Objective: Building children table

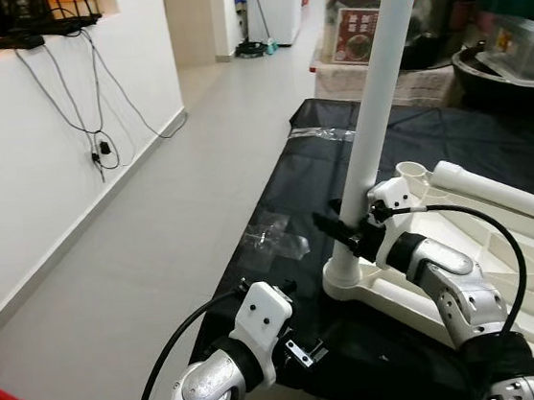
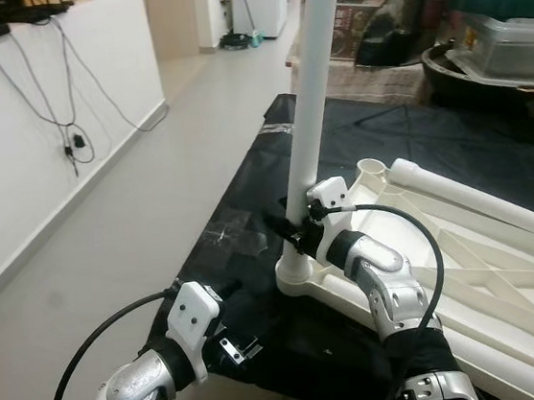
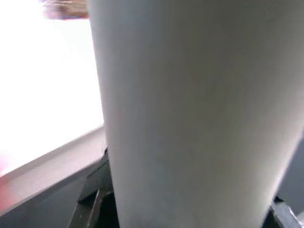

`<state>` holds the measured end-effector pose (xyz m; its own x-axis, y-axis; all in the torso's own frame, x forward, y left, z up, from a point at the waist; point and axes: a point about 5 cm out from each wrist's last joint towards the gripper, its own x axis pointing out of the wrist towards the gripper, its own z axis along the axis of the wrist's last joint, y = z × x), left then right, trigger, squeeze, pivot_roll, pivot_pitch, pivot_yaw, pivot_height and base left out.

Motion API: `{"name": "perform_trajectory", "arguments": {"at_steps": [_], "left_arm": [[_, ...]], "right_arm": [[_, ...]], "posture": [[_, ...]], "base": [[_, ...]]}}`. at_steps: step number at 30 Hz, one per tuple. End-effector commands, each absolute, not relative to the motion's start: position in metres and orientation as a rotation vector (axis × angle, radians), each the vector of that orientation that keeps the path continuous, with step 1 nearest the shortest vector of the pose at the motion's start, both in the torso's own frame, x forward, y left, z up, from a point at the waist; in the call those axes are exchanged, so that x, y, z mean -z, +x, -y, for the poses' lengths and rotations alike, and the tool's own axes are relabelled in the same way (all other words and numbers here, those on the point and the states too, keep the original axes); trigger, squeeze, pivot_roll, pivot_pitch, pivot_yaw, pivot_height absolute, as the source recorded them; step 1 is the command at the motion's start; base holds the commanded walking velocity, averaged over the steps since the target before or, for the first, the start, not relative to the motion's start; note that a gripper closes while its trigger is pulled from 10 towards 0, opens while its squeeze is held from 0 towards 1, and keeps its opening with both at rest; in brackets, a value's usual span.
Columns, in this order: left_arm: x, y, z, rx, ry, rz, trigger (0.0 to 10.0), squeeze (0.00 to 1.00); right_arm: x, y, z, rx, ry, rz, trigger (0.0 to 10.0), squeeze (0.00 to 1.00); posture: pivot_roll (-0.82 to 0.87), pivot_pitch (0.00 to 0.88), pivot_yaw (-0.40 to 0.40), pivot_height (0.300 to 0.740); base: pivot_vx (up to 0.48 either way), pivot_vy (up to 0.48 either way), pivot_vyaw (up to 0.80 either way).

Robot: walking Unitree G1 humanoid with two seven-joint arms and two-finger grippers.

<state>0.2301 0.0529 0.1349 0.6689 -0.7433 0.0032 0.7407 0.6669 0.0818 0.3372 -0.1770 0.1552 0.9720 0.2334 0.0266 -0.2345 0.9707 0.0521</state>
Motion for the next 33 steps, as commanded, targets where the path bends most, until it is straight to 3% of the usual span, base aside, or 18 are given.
{"name": "perform_trajectory", "arguments": {"at_steps": [1,2,3,5,7,14,15,16,17,23,24,25,28,29,31,33], "left_arm": [[-0.133,0.231,-0.053,0.841,0.082,0.028,10.0,0.00],[-0.133,0.231,-0.053,0.841,0.082,0.028,10.0,0.00],[-0.133,0.231,-0.053,0.842,0.082,0.027,10.0,0.00],[-0.133,0.231,-0.053,0.842,0.082,0.027,10.0,0.00],[-0.133,0.231,-0.053,0.843,0.080,0.027,10.0,0.00],[-0.133,0.230,-0.053,0.843,0.081,0.025,10.0,0.00],[-0.133,0.230,-0.053,0.842,0.081,0.024,10.0,0.00],[-0.133,0.230,-0.053,0.842,0.081,0.024,10.0,0.00],[-0.133,0.229,-0.054,0.843,0.080,0.022,10.0,0.00],[-0.132,0.229,-0.054,0.843,0.081,0.021,10.0,0.00],[-0.132,0.230,-0.054,0.844,0.081,0.021,10.0,0.00],[-0.132,0.230,-0.054,0.844,0.081,0.021,10.0,0.00],[-0.132,0.230,-0.053,0.845,0.082,0.020,10.0,0.00],[-0.132,0.230,-0.053,0.845,0.082,0.020,10.0,0.00],[-0.131,0.231,-0.053,0.845,0.082,0.021,10.0,0.00],[-0.131,0.231,-0.053,0.845,0.082,0.021,10.0,0.00]], "right_arm": [[-0.142,0.326,0.216,0.169,0.038,-0.048,0.0,0.00],[-0.142,0.326,0.216,0.169,0.038,-0.048,0.0,0.00],[-0.139,0.316,0.222,0.342,0.047,-0.047,0.0,0.00],[-0.139,0.316,0.222,0.342,0.047,-0.047,0.0,0.00],[-0.132,0.292,0.215,0.629,0.193,-0.047,0.0,0.00],[-0.128,0.297,0.189,0.614,0.256,-0.067,0.0,0.00],[-0.130,0.300,0.182,0.575,0.241,-0.045,10.0,0.00],[-0.130,0.300,0.182,0.575,0.241,-0.045,10.0,0.00],[-0.135,0.307,0.171,0.442,0.241,0.014,10.0,1.00],[-0.140,0.310,0.168,0.398,0.223,0.047,10.0,1.00],[-0.144,0.313,0.179,0.324,0.210,0.091,10.0,0.00],[-0.144,0.313,0.179,0.324,0.210,0.091,10.0,0.00],[-0.154,0.320,0.205,-0.115,0.179,0.076,10.0,0.00],[-0.154,0.320,0.205,-0.115,0.179,0.076,10.0,0.00],[-0.158,0.315,0.204,-0.354,0.153,0.037,10.0,0.00],[-0.159,0.313,0.202,-0.435,0.136,0.024,10.0,0.00]], "posture": [[0.16,0.000,-0.056,0.740],[0.16,0.000,-0.056,0.740],[0.15,0.000,-0.053,0.740],[0.15,0.000,-0.053,0.740],[0.15,0.000,-0.053,0.740],[0.16,0.000,-0.058,0.740],[0.16,0.000,-0.057,0.740],[0.16,0.000,-0.057,0.740],[0.16,0.000,-0.057,0.740],[0.16,0.000,-0.057,0.740],[0.16,0.000,-0.060,0.740],[0.16,0.000,-0.060,0.740],[0.15,0.000,-0.057,0.740],[0.15,0.000,-0.057,0.740],[0.15,0.000,-0.056,0.740],[0.15,0.000,-0.056,0.740]], "base": [[0.000,0.000,0.00],[0.000,0.000,0.00],[0.000,0.000,0.00],[0.000,0.000,0.00],[0.000,0.000,0.00],[0.000,0.000,0.00],[0.000,0.000,0.00],[0.000,0.000,0.00],[0.000,0.000,0.00],[0.000,0.000,0.00],[0.000,0.000,0.00],[0.000,0.000,0.00],[0.000,0.000,0.00],[0.000,0.000,0.00],[0.000,0.000,0.00],[0.000,0.000,0.00]]}}
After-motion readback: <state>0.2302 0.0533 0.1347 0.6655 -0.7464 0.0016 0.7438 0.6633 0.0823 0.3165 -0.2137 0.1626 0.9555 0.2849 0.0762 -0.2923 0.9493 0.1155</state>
